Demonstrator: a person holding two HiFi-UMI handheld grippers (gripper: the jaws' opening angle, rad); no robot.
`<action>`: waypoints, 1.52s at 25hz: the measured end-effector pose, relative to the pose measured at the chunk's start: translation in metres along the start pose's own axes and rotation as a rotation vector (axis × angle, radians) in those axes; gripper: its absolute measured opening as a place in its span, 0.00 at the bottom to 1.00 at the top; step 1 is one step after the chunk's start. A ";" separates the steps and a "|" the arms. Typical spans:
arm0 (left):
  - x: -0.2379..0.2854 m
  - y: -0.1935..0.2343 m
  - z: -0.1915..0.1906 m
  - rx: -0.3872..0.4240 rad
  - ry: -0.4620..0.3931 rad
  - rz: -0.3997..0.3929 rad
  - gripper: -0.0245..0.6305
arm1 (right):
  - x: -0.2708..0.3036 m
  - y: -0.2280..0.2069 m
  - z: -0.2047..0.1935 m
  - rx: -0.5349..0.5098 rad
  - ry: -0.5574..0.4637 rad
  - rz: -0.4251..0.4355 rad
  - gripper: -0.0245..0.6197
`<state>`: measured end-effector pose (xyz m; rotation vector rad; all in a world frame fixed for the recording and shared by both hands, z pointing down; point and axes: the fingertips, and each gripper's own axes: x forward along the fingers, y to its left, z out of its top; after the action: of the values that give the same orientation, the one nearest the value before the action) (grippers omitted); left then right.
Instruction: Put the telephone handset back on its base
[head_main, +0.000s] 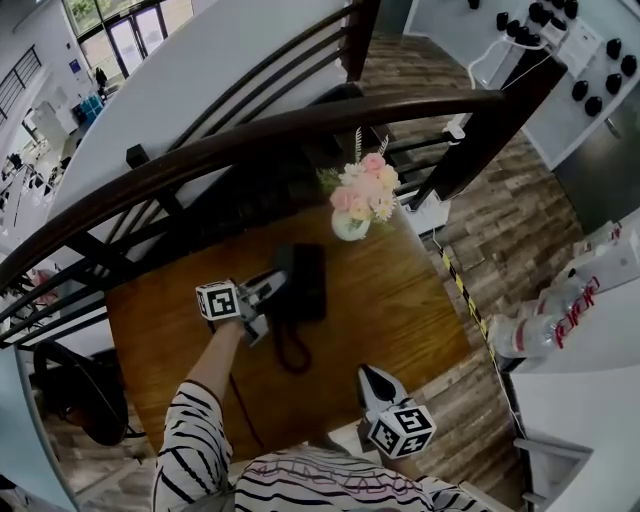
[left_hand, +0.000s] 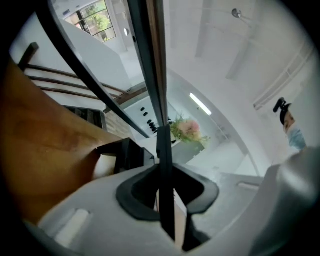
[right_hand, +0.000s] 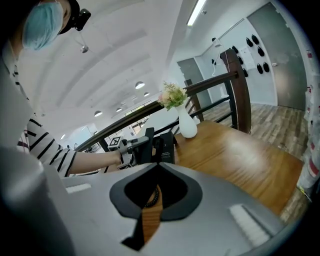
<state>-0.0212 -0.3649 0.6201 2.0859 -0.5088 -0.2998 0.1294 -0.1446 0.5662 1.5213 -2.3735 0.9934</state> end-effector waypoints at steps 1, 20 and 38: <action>0.000 0.005 -0.001 -0.013 0.001 0.009 0.15 | 0.004 0.001 0.000 -0.001 0.003 0.003 0.04; 0.011 0.035 -0.012 -0.050 0.030 0.036 0.15 | 0.022 0.001 -0.004 -0.001 0.037 0.022 0.04; 0.009 0.047 -0.014 -0.058 0.035 0.129 0.16 | 0.024 0.007 -0.006 0.001 0.043 0.031 0.04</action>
<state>-0.0192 -0.3809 0.6676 1.9889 -0.6042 -0.2001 0.1109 -0.1572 0.5792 1.4535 -2.3744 1.0231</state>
